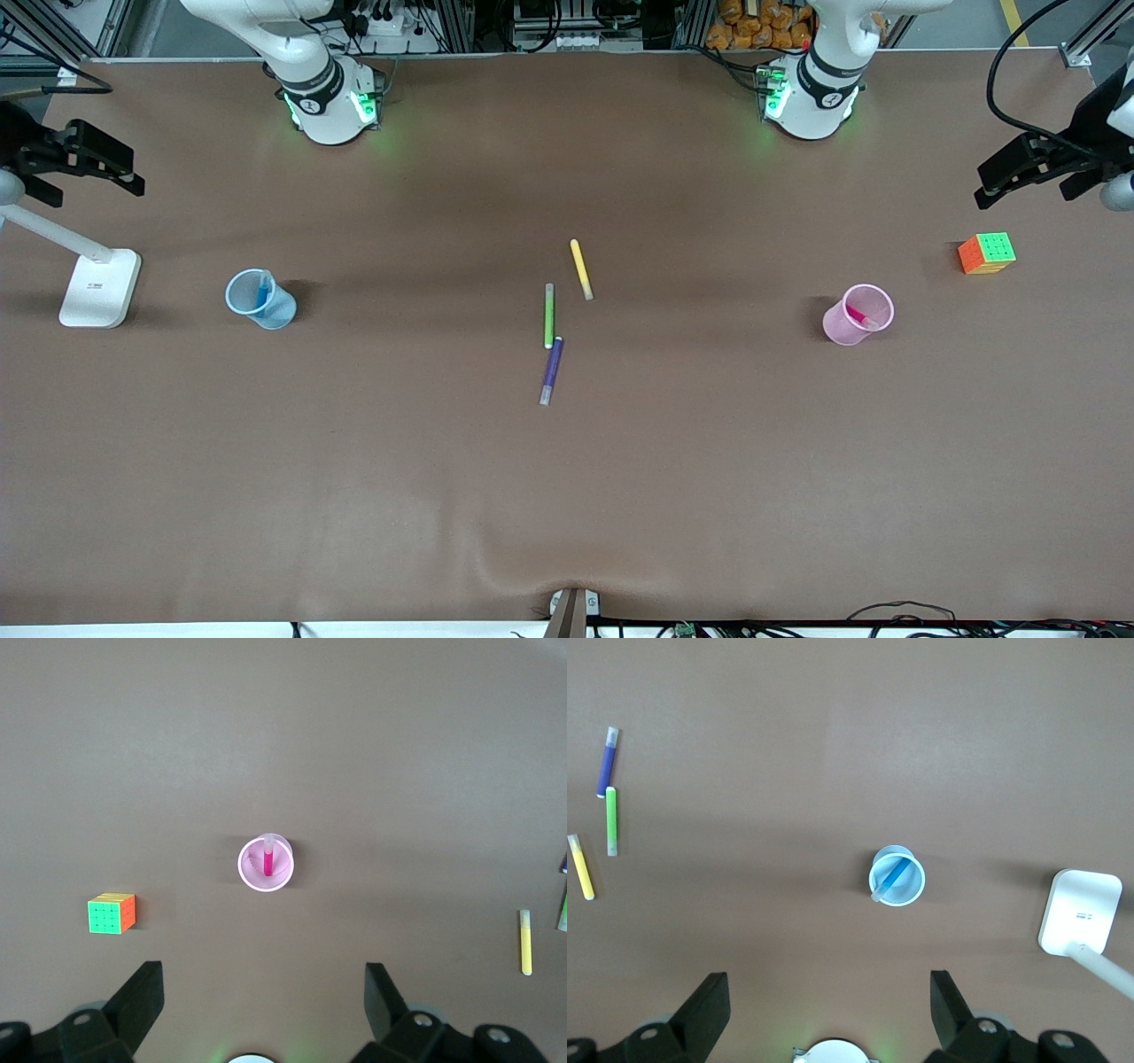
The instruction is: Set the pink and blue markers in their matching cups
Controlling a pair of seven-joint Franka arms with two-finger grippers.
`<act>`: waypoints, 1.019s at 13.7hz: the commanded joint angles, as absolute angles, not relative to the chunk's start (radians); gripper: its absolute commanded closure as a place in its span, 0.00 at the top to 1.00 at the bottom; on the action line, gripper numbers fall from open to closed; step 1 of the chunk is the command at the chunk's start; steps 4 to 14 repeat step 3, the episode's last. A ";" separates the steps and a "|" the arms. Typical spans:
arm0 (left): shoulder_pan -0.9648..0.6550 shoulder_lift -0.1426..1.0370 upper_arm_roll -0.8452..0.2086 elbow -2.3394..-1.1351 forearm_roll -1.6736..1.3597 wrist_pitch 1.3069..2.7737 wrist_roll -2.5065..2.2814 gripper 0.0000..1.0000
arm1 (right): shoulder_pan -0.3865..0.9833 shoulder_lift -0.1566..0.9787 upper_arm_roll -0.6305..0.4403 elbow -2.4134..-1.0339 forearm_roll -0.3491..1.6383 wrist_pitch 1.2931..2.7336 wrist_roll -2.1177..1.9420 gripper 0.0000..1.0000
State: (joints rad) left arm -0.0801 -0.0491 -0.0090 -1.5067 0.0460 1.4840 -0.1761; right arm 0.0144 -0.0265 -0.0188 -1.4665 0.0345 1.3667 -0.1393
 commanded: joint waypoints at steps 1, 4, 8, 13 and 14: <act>-0.077 -0.055 -0.014 -1.505 0.044 1.476 -0.158 1.00 | -0.006 -0.052 -0.002 -1.486 0.017 1.378 -0.170 1.00; -0.075 -0.055 -0.014 -1.505 0.032 1.454 -0.156 1.00 | -0.006 -0.051 -0.003 -1.488 0.011 1.374 -0.163 1.00; -0.075 -0.055 -0.014 -1.505 0.032 1.454 -0.156 1.00 | -0.006 -0.051 -0.003 -1.488 0.011 1.374 -0.163 1.00; -0.075 -0.055 -0.014 -1.505 0.032 1.454 -0.156 1.00 | -0.006 -0.051 -0.003 -1.488 0.011 1.374 -0.163 1.00; -0.075 -0.055 -0.014 -1.505 0.032 1.454 -0.156 1.00 | -0.006 -0.051 -0.003 -1.488 0.011 1.374 -0.163 1.00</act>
